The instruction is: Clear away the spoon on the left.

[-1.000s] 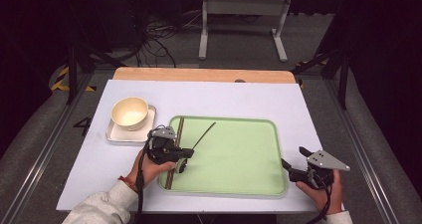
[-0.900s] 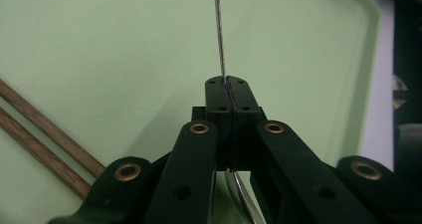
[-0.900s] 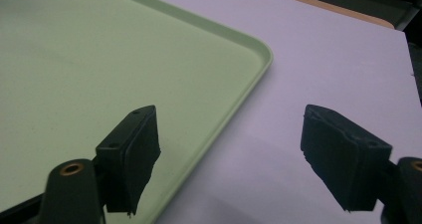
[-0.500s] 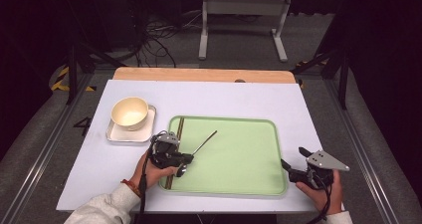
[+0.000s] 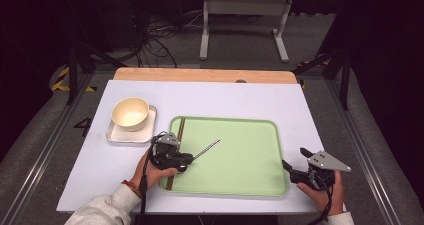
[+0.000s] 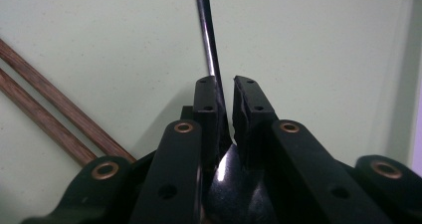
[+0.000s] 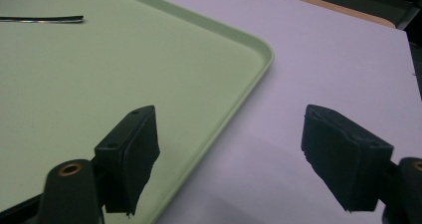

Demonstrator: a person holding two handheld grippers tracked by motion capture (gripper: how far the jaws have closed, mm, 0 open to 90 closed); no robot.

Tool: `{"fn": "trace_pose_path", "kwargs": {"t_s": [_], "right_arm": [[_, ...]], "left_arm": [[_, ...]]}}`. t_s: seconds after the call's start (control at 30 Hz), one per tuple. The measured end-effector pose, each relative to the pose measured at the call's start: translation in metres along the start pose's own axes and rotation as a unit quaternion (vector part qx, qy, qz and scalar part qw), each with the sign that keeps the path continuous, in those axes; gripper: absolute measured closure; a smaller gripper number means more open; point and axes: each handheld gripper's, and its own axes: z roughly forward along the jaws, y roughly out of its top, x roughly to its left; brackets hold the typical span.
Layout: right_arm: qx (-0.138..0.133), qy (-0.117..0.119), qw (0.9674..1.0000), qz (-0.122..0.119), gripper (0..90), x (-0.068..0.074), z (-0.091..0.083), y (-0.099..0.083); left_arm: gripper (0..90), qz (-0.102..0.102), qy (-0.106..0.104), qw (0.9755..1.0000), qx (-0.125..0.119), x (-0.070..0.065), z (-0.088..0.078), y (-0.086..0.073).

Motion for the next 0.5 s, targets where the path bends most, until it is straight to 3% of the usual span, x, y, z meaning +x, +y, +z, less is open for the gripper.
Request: {"fn": "trace_pose_path", "kwargs": {"t_s": [0.27, 0.33, 0.43, 0.5], "right_arm": [[-0.002, 0.000, 1.0000, 0.002, 22.9, 0.000, 0.000, 0.000], [-0.002, 0.000, 1.0000, 0.002, 23.0, -0.001, -0.001, 0.000], [-0.002, -0.002, 1.0000, 0.004, 22.9, -0.001, -0.001, -0.001], [-0.002, -0.003, 1.0000, 0.004, 23.0, -0.001, -0.001, -0.001]], "left_arm": [[81.3, 0.015, 0.001, 0.9999, 0.002, -0.001, -0.001, 0.003], [81.9, 0.016, -0.004, 0.9998, -0.008, 0.000, -0.002, 0.005], [87.1, 0.037, -0.004, 0.9993, -0.008, -0.001, -0.004, 0.010], [90.0, 0.061, 0.000, 0.9981, -0.007, -0.002, -0.005, 0.015]]}}
